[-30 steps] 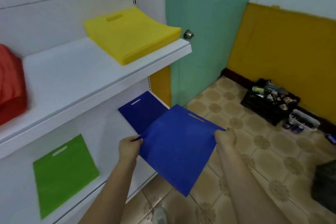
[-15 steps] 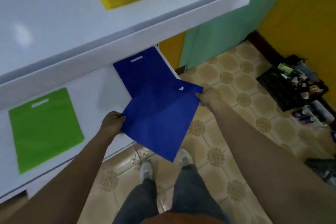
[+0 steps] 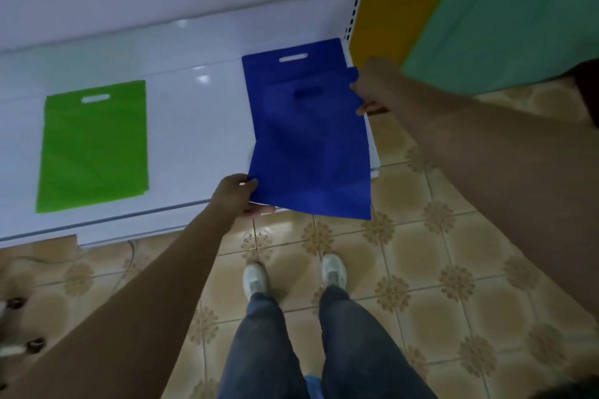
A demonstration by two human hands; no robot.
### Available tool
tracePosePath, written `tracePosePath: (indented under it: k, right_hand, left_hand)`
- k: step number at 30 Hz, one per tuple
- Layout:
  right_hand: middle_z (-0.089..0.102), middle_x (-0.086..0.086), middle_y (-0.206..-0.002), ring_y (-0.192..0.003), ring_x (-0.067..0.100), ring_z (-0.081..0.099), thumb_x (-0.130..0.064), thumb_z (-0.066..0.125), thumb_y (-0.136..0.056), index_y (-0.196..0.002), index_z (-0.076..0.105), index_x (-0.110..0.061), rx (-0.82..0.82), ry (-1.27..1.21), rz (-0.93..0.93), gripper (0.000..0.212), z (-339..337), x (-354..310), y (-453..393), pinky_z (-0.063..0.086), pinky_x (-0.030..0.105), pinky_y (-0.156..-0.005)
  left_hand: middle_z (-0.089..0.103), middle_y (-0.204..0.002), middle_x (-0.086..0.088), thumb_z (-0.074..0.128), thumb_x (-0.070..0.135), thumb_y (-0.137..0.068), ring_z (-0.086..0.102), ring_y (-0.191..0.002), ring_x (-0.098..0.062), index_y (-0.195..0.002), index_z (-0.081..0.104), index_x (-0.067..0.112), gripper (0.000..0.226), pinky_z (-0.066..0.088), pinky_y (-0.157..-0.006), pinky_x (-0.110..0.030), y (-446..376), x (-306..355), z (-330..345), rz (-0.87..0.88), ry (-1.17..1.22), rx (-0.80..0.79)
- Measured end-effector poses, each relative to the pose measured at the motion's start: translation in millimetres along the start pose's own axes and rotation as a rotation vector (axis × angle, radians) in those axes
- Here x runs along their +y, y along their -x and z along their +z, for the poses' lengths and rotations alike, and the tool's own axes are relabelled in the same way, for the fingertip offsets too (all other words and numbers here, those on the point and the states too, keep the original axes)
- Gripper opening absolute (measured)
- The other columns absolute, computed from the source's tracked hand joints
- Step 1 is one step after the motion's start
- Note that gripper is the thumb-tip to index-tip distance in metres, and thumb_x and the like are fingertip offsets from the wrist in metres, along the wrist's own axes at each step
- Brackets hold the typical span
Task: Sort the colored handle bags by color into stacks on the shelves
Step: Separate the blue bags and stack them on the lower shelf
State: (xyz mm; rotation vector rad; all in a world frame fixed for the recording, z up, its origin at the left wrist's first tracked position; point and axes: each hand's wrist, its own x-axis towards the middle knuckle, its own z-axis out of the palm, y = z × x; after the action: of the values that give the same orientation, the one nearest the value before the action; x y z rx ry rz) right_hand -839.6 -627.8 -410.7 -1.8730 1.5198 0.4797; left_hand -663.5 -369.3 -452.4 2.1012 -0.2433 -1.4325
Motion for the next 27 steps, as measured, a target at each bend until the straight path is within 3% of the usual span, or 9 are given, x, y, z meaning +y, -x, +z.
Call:
tracePosePath:
  k: [1,3,5,9,13,15,19,22,27]
  right_hand:
    - [0.058,0.011,-0.124,-0.079,0.021,0.052,-0.043,0.045,-0.101,-0.147,0.036,-0.012,0.084,-0.005,-0.181,0.056,2,-1,-7,0.03,0.026,-0.051]
    - [0.053,0.019,-0.133,-0.1,0.033,0.055,-0.025,0.045,-0.103,-0.142,0.042,-0.004,0.169,-0.373,-0.118,0.045,-13,-15,-9,0.038,0.03,-0.068]
    - [0.049,0.022,-0.14,-0.122,0.034,0.05,-0.022,0.044,-0.103,-0.138,0.046,0.003,0.211,-0.32,-0.164,0.044,-15,-15,-10,0.043,0.034,-0.085]
    - [0.03,0.014,-0.154,-0.134,0.03,0.039,-0.036,0.042,-0.103,-0.151,0.023,-0.004,0.136,-0.281,-0.06,0.061,18,9,-8,0.037,0.03,-0.099]
    - [0.05,0.014,-0.138,-0.119,0.029,0.051,-0.033,0.05,-0.099,-0.137,0.041,-0.007,0.04,-0.226,-0.025,0.047,64,45,-16,0.041,0.028,-0.087]
    - [0.05,0.015,-0.136,-0.119,0.03,0.051,-0.031,0.051,-0.099,-0.138,0.04,-0.004,0.014,-0.224,-0.022,0.049,79,54,-9,0.041,0.028,-0.087]
    - [0.058,0.017,-0.105,-0.101,0.032,0.057,-0.021,0.049,-0.097,-0.104,0.052,-0.002,0.052,-0.209,-0.069,0.02,98,62,-8,0.043,0.03,-0.069]
    - [0.043,0.001,-0.077,-0.078,0.021,0.048,-0.019,0.048,-0.096,-0.081,0.045,-0.008,0.085,-0.183,-0.058,0.019,102,62,-8,0.031,0.024,-0.055]
    - [0.038,0.002,-0.072,-0.086,0.024,0.046,-0.014,0.043,-0.097,-0.067,0.035,-0.014,0.098,-0.145,-0.003,0.031,108,61,-4,0.037,0.029,-0.078]
  left_hand:
    - [0.065,-0.113,-0.018,0.046,0.015,-0.103,0.073,-0.067,-0.032,-0.115,0.055,0.01,0.016,0.05,-0.043,-0.026,-2,2,5,-0.006,0.031,-0.012]
    - [0.065,-0.109,-0.016,0.043,0.013,-0.104,0.074,-0.066,-0.029,-0.117,0.051,0.01,0.016,0.046,-0.042,-0.023,-9,8,14,0.0,0.118,-0.02]
    - [0.061,-0.116,-0.017,0.041,0.008,-0.104,0.073,-0.063,-0.028,-0.122,0.048,0.01,0.019,0.047,-0.042,-0.023,-20,18,23,0.016,0.209,-0.021]
    - [0.054,-0.13,-0.021,0.039,0.003,-0.102,0.07,-0.067,-0.036,-0.131,0.048,0.011,0.03,0.052,-0.043,-0.027,-49,43,38,0.004,0.328,0.035]
    - [0.044,-0.127,-0.006,0.043,0.01,-0.103,0.068,-0.059,-0.033,-0.14,0.043,0.017,0.038,0.053,-0.041,-0.027,-69,64,44,0.023,0.223,0.108]
    - [0.049,-0.121,-0.004,0.044,0.02,-0.103,0.069,-0.055,-0.029,-0.131,0.048,0.015,0.028,0.055,-0.044,-0.027,-73,66,42,0.032,0.132,0.13]
    - [0.059,-0.118,-0.009,0.046,0.037,-0.1,0.063,-0.079,-0.026,-0.124,0.052,0.009,0.037,0.049,-0.059,-0.03,-78,52,38,0.142,-0.356,0.333]
    - [0.05,-0.128,-0.013,0.048,0.034,-0.098,0.053,-0.091,-0.025,-0.133,0.048,0.006,0.045,0.044,-0.071,-0.033,-81,45,38,0.177,-0.419,0.384]
    - [0.053,-0.124,-0.023,0.046,0.028,-0.092,0.043,-0.064,-0.019,-0.111,0.059,-0.002,0.037,0.037,-0.052,-0.027,-89,43,40,0.193,-0.386,0.349]
